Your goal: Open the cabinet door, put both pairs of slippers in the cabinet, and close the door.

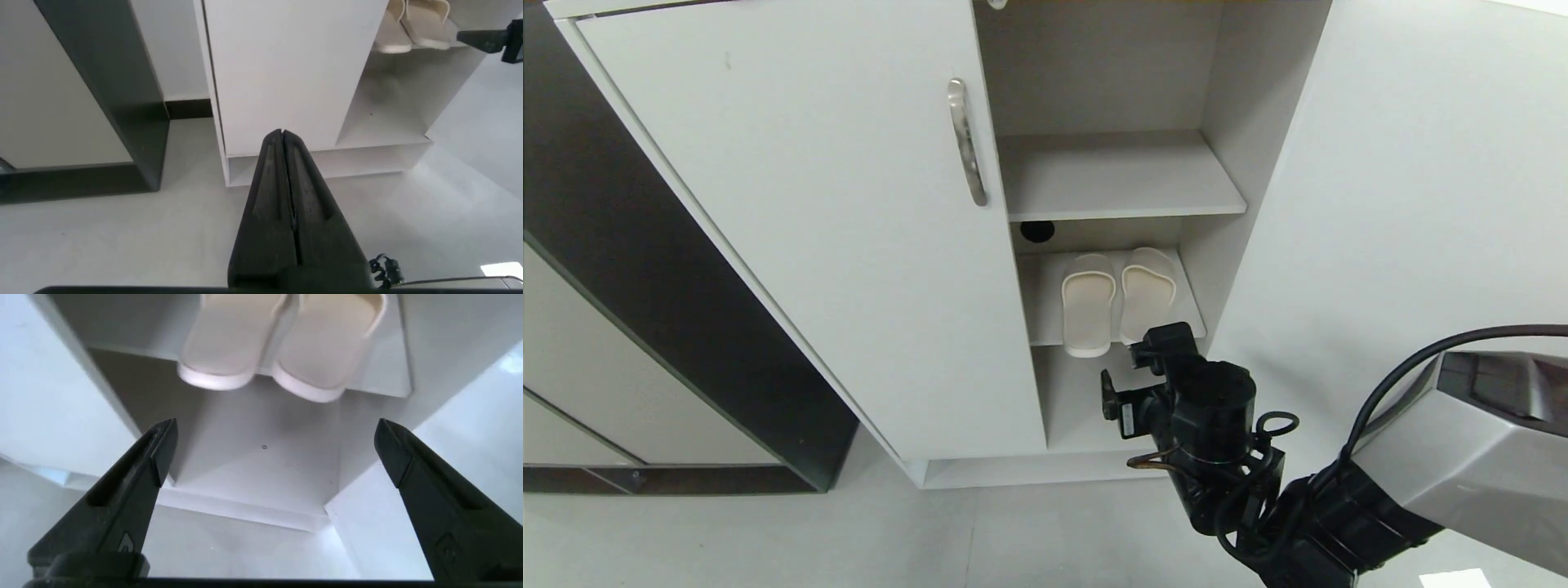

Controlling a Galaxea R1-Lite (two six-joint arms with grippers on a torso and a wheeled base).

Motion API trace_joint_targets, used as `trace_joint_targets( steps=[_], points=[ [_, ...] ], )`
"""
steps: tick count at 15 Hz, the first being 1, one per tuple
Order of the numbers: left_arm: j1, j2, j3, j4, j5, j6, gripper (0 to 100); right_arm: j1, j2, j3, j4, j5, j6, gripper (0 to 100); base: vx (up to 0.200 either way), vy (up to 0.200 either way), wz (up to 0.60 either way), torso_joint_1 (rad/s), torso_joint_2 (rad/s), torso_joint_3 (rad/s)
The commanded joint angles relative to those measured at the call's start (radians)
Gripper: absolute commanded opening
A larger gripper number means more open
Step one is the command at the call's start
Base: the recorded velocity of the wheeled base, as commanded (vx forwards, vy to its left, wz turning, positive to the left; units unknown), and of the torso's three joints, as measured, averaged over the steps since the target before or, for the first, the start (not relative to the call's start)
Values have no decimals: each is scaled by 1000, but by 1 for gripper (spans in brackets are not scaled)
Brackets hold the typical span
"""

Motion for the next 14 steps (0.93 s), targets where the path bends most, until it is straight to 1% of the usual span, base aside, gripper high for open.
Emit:
trace_joint_targets(
  steps=[1, 5, 14],
  points=[
    [0, 1, 0, 0, 0, -1, 0, 2, -10, 6, -1, 0, 0, 100, 0, 0, 0, 0, 0, 0],
    [0, 1, 0, 0, 0, -1, 0, 2, -19, 15, -3, 0, 1, 100, 0, 0, 0, 0, 0, 0],
    [0, 1, 0, 0, 3, -2, 0, 0, -20, 34, -3, 2, 1, 100, 0, 0, 0, 2, 2, 189]
  ],
)
